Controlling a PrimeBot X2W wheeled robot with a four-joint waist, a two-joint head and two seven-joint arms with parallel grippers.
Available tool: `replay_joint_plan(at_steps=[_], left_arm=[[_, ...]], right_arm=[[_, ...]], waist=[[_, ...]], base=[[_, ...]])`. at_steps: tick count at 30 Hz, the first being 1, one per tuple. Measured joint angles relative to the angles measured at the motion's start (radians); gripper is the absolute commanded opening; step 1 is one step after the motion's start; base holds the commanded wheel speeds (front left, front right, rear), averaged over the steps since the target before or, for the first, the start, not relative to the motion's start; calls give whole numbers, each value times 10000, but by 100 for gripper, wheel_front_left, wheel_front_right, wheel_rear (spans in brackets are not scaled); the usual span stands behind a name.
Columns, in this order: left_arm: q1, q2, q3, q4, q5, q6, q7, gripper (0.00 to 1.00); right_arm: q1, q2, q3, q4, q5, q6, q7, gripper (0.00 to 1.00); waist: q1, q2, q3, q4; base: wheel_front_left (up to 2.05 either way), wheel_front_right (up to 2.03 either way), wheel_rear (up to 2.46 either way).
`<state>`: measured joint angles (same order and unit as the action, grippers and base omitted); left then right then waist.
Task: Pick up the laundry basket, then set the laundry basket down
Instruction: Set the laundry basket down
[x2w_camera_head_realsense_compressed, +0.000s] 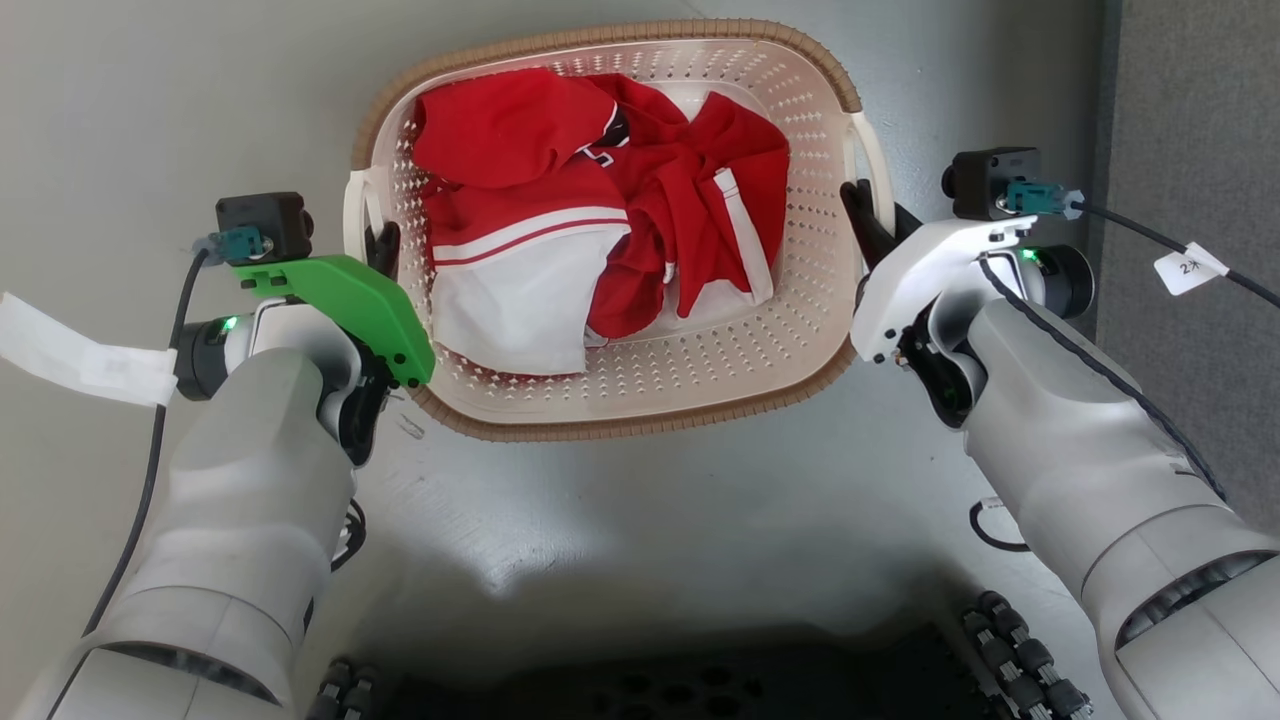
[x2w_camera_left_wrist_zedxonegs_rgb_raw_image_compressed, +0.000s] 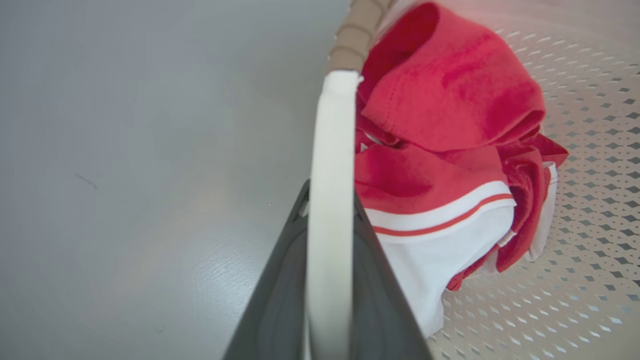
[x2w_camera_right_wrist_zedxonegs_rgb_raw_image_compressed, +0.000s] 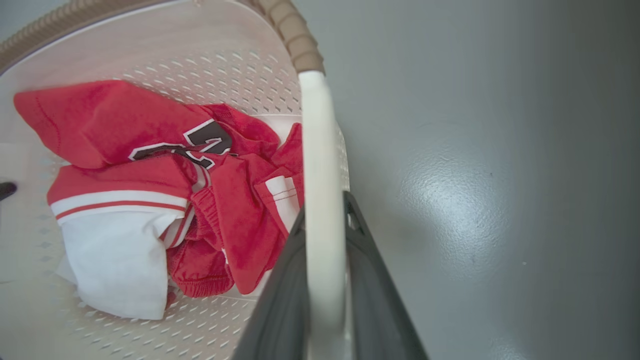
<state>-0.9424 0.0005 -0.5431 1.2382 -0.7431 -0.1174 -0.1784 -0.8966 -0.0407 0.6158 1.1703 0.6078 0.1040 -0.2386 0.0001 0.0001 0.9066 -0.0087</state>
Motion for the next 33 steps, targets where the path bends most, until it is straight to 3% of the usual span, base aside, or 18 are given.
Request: replay_joint_plan(at_steps=[22,23,24,25,26,33], left_arm=[[-211,-10,-81,90,-2,-61,-73,0],[-217,-13,-79,94,-2,-61,-75,31],[-221,-15,-77,98,-6,-69,-35,31],[-231,-10,-79,109,-8,-69,29,100],[-246,15,-81,132,-8,-67,27,100],[-310,173,-104,173,-15,-61,104,100]], right_arm=[[-165,-86,84,15,-2,188,-249,0],[-165,-90,102,-12,-2,188,-249,22],[-165,-96,113,-33,0,190,-247,22],[-165,-104,138,-50,0,192,-245,60],[-165,-121,186,-71,-2,192,-232,100],[-156,-284,353,-171,2,192,-232,100]], waist=[[-1,0,174,74],[-1,0,173,77],[0,0,172,80],[-1,0,171,85],[-1,0,170,92],[-1,0,129,155]], base=[[0,0,0],[0,0,0],[0,0,0],[0,0,0],[0,0,0],[0,0,0]])
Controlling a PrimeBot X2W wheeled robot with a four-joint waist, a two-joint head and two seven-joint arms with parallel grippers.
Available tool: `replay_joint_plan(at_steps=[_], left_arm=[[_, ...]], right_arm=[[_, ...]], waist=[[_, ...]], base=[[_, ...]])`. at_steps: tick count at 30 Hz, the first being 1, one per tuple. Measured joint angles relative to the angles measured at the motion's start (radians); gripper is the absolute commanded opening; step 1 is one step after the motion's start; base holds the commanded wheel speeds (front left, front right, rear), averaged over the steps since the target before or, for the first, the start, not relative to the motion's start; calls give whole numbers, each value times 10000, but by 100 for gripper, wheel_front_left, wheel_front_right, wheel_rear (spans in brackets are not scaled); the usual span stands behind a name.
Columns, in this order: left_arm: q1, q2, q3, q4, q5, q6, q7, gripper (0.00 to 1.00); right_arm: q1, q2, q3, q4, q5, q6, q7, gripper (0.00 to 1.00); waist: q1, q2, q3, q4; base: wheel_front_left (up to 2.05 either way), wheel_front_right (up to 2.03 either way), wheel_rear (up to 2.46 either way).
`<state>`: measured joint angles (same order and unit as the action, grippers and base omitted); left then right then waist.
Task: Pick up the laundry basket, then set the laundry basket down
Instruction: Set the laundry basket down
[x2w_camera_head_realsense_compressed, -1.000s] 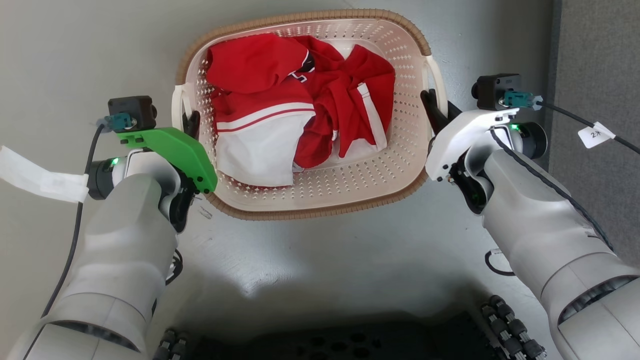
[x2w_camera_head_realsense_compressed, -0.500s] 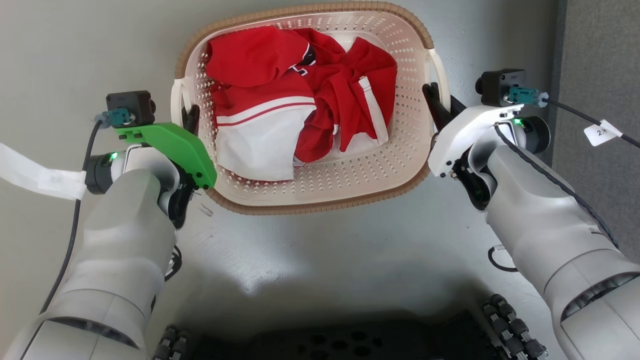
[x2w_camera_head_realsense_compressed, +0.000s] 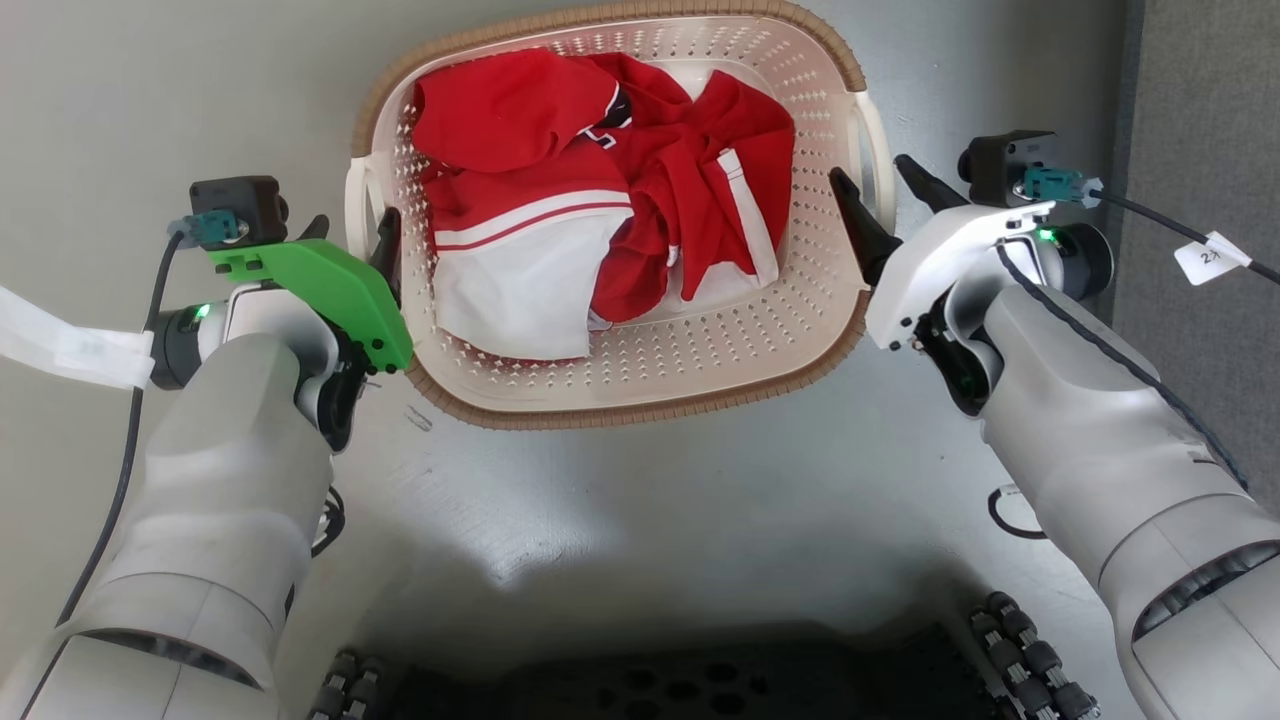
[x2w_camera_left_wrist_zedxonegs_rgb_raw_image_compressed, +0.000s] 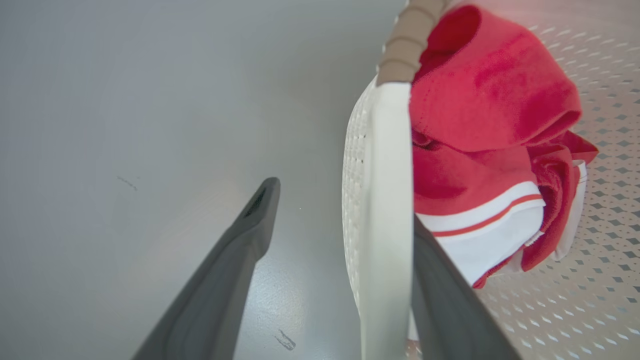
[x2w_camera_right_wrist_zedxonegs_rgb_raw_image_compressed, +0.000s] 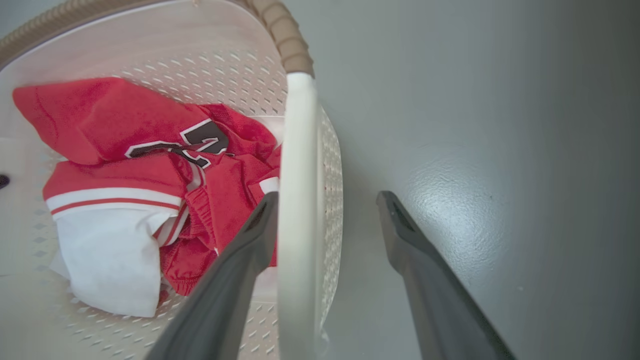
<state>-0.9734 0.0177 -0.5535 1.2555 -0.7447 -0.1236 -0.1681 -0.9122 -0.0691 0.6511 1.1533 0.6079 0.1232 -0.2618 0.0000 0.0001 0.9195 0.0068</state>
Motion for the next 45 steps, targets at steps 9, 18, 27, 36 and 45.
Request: replay_joint_plan(at_steps=[9,18,27,36,45], left_arm=[[4,-2,-31,-86,-90,0,-247,100],[273,-2,-399,-368,251,-8,-754,100],[753,27,-399,-821,387,23,-838,100],[965,441,422,-3212,986,575,-838,100],[2098,744,1045,-4918,1655,991,-838,100]], right_arm=[[259,13,-17,-470,119,2,0,100],[636,6,-274,-1549,180,2,0,100],[1187,-443,-1160,-2792,155,4,0,100],[2196,-748,-2046,-3931,-242,-105,0,100],[2957,-880,-2493,-5033,-1216,-550,0,100]], waist=[[0,0,-320,23],[0,0,-932,-17],[0,0,-1997,-71],[0,0,-3360,-19],[0,0,-4622,64]], base=[[0,0,0],[0,0,0],[0,0,0],[0,0,0],[0,0,0]])
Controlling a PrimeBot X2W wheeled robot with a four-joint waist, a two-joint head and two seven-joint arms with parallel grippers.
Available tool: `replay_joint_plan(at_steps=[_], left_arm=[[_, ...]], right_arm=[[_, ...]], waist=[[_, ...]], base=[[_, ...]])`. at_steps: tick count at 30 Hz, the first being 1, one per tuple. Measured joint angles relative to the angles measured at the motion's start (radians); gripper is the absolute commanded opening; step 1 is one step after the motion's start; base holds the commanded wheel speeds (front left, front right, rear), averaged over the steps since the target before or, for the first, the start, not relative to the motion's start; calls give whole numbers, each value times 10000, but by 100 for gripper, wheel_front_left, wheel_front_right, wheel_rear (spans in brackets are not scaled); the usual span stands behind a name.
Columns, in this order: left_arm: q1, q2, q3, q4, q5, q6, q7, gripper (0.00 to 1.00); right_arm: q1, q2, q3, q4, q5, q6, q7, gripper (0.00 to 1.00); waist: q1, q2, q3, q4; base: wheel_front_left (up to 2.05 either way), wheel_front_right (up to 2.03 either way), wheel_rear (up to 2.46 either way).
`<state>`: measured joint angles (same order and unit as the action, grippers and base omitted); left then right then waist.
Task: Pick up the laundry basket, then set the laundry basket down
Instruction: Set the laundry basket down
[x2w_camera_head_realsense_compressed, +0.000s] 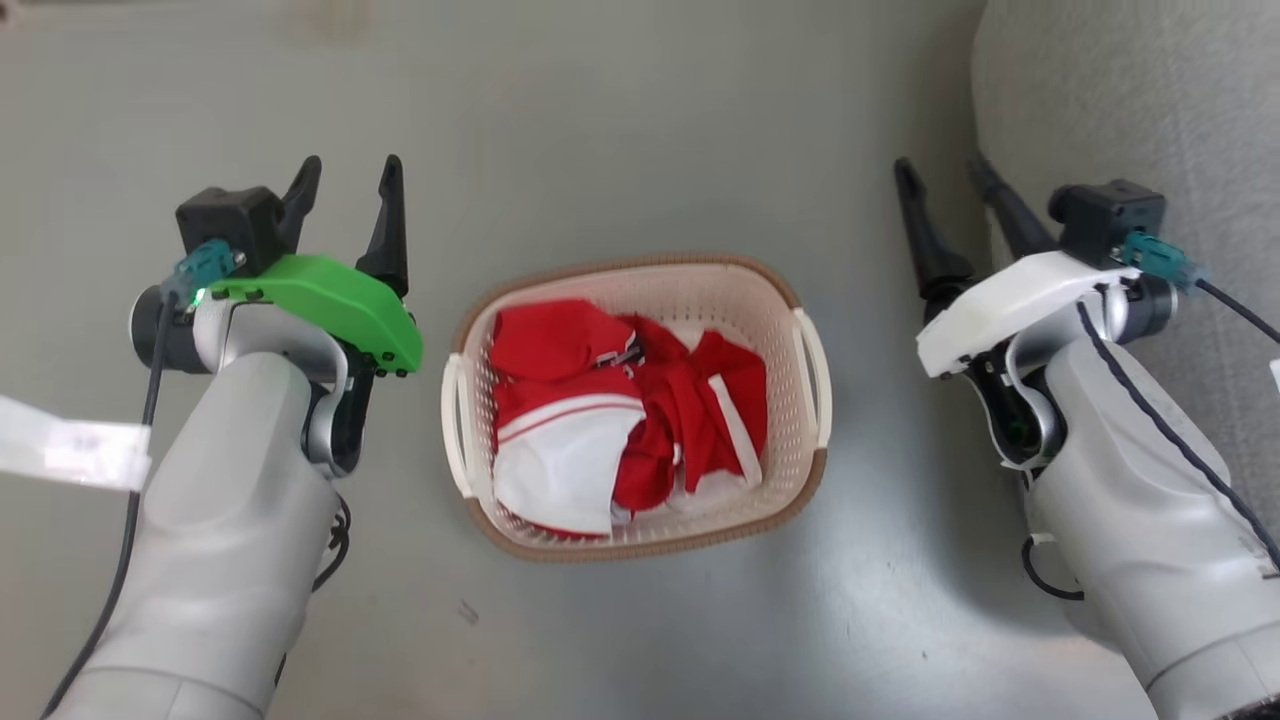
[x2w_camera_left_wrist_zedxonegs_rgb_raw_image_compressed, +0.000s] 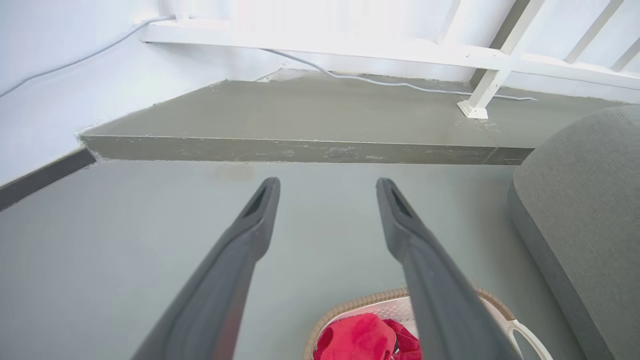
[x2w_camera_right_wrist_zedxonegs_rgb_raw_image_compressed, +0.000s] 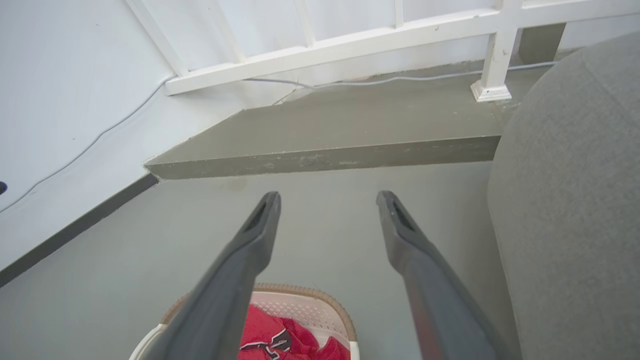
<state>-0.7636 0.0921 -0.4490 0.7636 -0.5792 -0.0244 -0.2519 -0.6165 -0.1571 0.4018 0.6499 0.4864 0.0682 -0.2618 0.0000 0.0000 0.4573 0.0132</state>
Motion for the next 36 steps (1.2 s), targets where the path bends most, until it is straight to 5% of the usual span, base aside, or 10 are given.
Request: replay_joint_plan(at_steps=[11,36], left_arm=[[1494,138,646,-2079,757,616,0,100],[5620,247,1179,-4911,1751,1187,0,100]], right_arm=[[1020,-61,-729,-1814,-876,-696,0,100],[4256,209,-1448,-3787,-1632,-1220,0,100]], waist=[[-1,0,-1339,45],[-1,0,-3327,-227]], base=[[0,0,0],[0,0,0]])
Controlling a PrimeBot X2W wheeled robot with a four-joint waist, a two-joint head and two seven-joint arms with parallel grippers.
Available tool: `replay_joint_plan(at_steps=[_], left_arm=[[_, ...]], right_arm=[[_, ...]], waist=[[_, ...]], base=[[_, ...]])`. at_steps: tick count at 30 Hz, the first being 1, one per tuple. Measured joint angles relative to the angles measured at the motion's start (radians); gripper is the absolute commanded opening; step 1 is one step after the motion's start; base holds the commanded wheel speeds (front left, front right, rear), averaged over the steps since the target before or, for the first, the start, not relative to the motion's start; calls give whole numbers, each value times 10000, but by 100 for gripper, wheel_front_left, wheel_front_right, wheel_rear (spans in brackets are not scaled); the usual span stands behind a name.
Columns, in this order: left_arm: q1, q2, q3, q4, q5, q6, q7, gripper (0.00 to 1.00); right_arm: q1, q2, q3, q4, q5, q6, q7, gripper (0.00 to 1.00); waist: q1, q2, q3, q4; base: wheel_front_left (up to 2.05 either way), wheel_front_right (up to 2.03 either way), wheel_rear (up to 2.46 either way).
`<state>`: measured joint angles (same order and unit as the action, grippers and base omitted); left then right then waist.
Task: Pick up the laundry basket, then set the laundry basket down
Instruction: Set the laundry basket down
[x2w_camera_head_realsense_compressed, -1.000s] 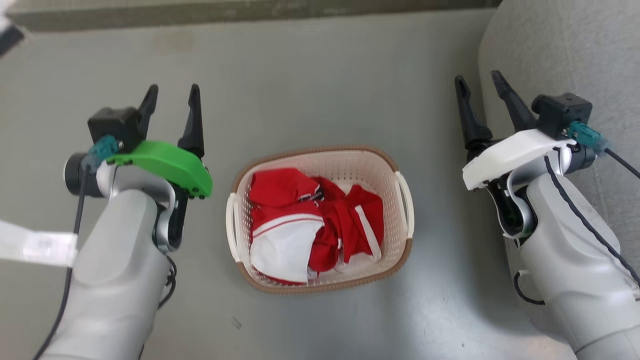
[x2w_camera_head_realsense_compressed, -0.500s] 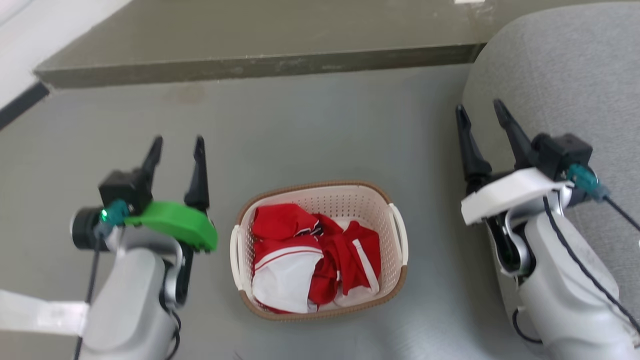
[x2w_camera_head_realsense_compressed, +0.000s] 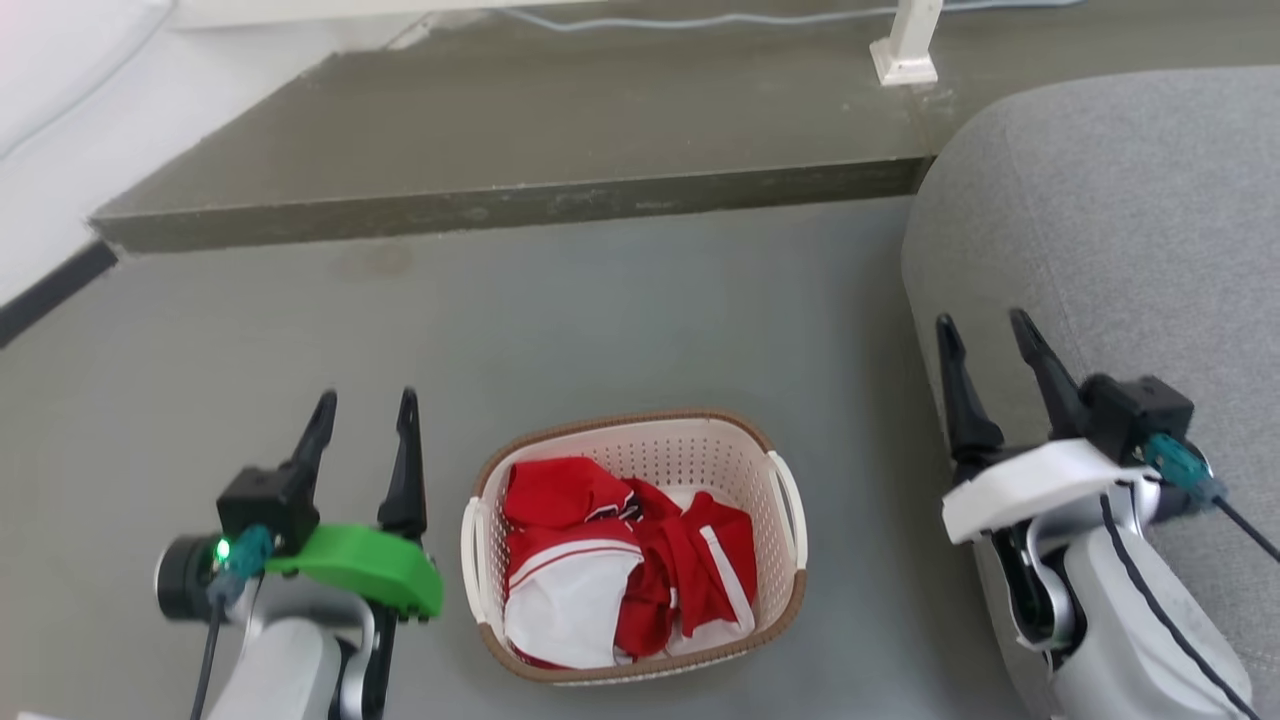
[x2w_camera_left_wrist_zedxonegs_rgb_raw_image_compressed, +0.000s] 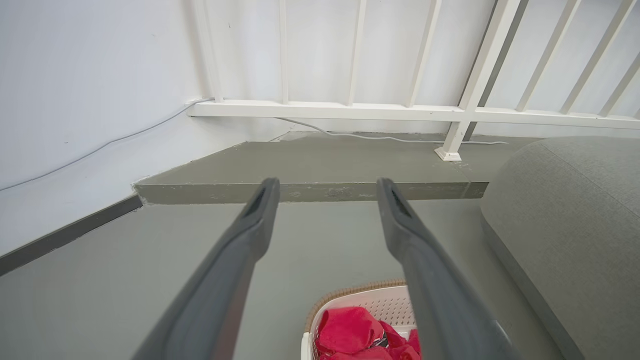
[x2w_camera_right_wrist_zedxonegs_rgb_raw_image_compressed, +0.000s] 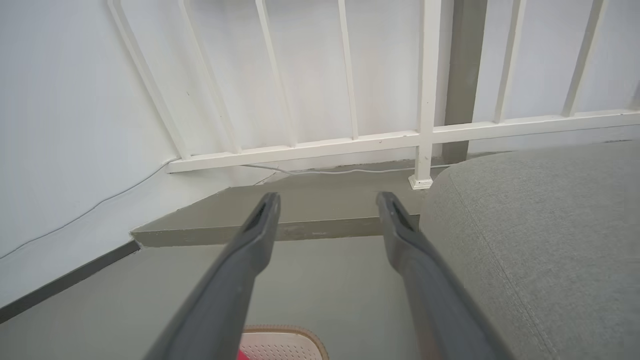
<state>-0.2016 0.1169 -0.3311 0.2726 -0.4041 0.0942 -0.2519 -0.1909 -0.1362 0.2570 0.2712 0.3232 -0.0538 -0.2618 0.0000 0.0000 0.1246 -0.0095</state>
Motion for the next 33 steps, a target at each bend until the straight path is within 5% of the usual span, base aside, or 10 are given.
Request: replay_joint_plan(at_steps=[33], left_arm=[[2243,2,564,-1346,554,207,0,100]], right_arm=[[1702,121,-199,-828,-268,-86,0,100]], waist=[[0,0,-890,-79]], base=[[0,0,0]])
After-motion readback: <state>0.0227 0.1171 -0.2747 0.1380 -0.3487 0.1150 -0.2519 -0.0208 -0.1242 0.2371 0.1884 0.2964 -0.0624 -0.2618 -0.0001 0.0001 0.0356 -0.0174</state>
